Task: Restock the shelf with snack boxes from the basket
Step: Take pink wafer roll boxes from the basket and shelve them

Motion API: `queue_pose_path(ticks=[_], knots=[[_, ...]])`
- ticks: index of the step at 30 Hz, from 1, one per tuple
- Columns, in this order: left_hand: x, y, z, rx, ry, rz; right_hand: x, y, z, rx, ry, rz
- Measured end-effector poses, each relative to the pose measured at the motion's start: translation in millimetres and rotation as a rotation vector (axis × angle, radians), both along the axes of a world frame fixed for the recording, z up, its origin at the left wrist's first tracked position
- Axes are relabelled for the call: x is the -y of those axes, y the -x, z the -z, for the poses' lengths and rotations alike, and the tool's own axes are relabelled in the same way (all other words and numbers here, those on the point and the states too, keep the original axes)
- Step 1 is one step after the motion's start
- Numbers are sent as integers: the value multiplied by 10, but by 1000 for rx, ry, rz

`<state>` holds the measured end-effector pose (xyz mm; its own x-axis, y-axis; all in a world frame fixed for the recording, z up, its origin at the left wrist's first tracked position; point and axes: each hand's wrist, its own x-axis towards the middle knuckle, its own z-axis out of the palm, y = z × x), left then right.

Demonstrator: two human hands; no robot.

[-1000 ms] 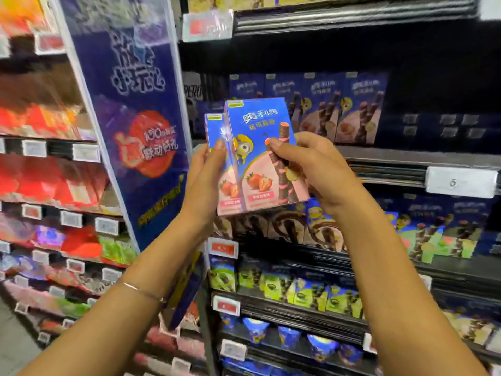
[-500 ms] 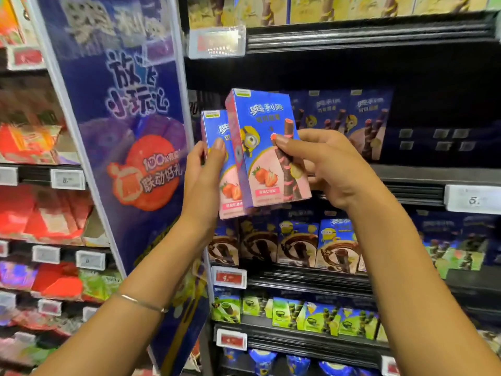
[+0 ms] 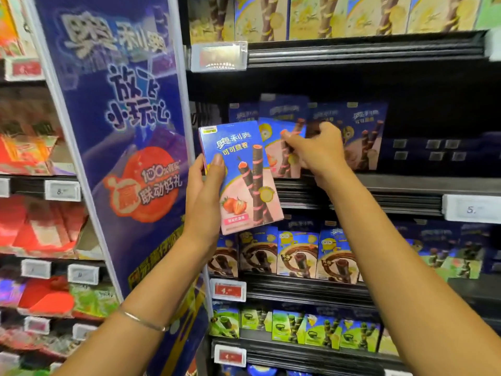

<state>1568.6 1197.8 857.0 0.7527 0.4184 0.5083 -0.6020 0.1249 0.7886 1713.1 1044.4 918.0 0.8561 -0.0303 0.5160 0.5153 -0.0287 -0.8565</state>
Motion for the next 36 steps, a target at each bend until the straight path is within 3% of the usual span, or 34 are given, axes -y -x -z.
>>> queue_pose_path(ticks=[3, 9, 22, 36], knots=[[16, 13, 11, -21, 7, -5, -237, -138, 25, 27, 216, 120], [37, 17, -4, -59, -5, -55, -435, -228, -15, 49, 419, 243], [119, 43, 1, -67, 35, -84, -625, -219, 29, 157, 468, 270], [172, 54, -44, -126, 14, -100, -635, -204, -37, 105, 542, 198]])
